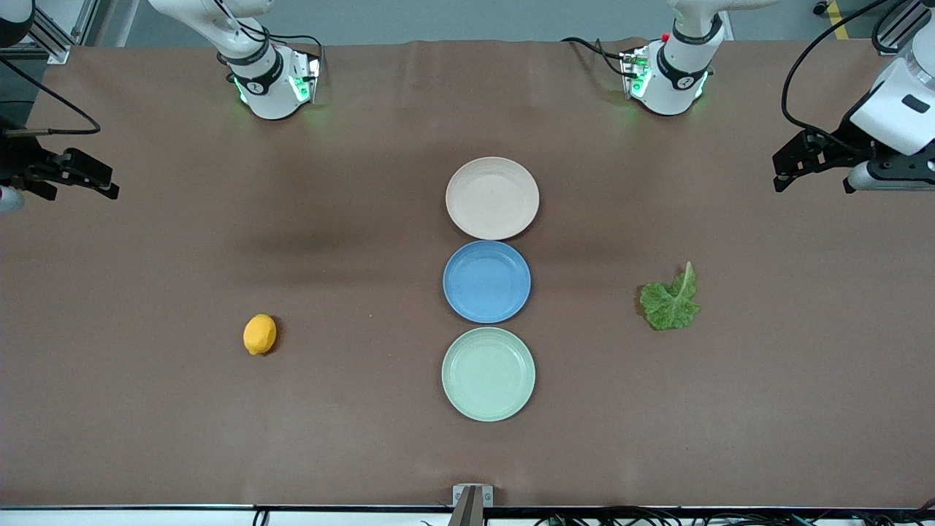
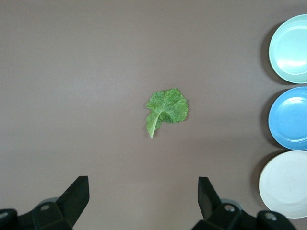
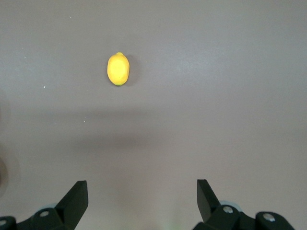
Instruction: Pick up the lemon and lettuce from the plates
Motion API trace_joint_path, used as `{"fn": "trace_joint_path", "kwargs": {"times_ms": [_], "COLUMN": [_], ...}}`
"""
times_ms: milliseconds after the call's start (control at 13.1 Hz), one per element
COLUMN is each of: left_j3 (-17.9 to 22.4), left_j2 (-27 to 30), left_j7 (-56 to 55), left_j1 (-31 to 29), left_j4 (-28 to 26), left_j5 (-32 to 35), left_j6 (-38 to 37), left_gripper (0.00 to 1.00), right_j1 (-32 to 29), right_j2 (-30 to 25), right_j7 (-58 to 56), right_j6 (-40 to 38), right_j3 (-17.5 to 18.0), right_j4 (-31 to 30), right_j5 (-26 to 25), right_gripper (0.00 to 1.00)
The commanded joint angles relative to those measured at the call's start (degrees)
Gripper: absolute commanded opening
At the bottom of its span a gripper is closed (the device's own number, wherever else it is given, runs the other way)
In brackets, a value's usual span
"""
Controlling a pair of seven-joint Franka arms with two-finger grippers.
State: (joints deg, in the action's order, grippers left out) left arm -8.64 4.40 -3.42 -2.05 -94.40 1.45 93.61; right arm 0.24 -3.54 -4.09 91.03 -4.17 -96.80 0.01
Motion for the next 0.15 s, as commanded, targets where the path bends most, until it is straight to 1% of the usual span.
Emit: {"fn": "trace_joint_path", "kwargs": {"times_ms": [0,76], "left_j3": [-0.1,0.1], "left_j2": [0.3,0.2], "left_j7": [-0.7,-0.6], "left_j1": [-0.4,-0.5], "left_j4": [0.0,0.5], "left_j5": [1.3,1.3], "left_j6": [0.7,0.7], "left_gripper": [1.0,1.0], "right_j1": [0.4,0.4], "right_j2": [-1.9,-1.9], "right_j7": [-0.5,-0.5], "right_j6": [0.6,0.6], "right_j3": [0.0,0.0], "right_j4": [-1.7,-1.7], "right_j5": [-0.8,-0.8], "right_gripper": [1.0,1.0]}}
